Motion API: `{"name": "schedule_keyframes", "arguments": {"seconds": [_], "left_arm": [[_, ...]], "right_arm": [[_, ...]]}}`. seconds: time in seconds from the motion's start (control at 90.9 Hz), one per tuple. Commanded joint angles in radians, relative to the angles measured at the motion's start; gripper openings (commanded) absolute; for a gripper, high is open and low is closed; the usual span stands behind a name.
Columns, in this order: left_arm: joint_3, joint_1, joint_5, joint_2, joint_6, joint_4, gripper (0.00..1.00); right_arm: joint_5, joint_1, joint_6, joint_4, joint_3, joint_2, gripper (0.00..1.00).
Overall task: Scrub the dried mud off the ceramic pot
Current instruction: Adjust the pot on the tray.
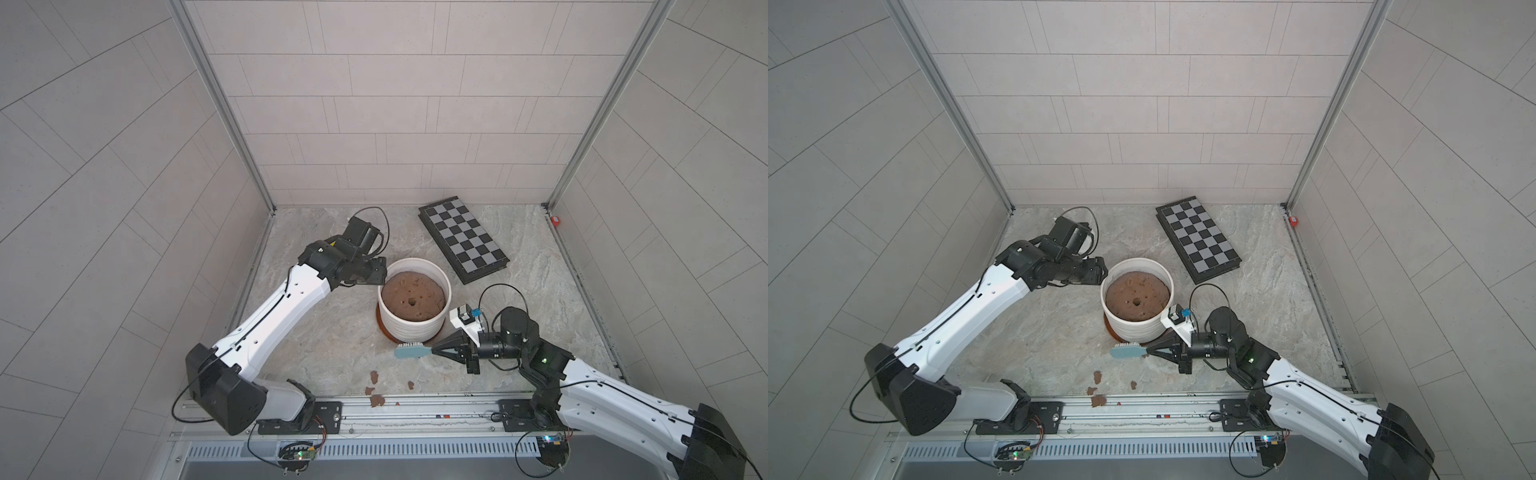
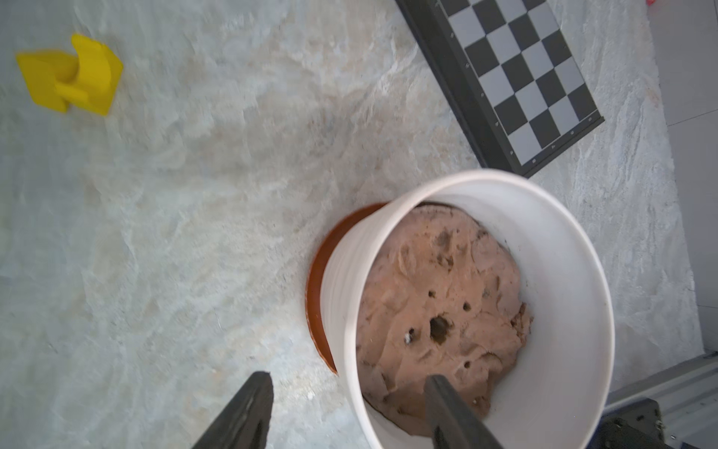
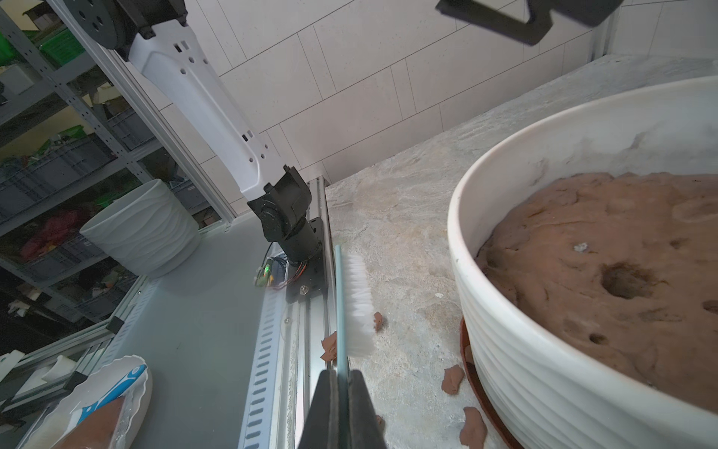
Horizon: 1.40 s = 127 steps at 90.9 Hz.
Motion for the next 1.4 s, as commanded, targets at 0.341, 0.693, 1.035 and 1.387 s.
{"name": "schedule_keyframes", "arguments": {"seconds": [0.341, 0.693, 1.035, 1.387], "left_arm": [[-0.094, -0.224, -0.230, 0.073, -0.421, -0.026, 0.48], [-0.088, -0.233, -0.281, 0.093, -0.390, -0.031, 0.14], [-0.031, -0.183, -0.330, 0.161, -0.172, 0.015, 0.01], [0.003, -0.033, -0.130, 0.234, 0.214, 0.144, 0.00]], "right_arm": [[0.018, -0.020, -0.028, -0.080, 0.036, -0.059, 0.00], [0.043, -0.023, -0.028, -0.095, 0.035, -0.087, 0.00], [0.023, -0.023, -0.008, -0.061, 0.036, -0.079, 0.00], [0.023, -0.024, 0.009, 0.001, 0.028, -0.050, 0.00]]}}
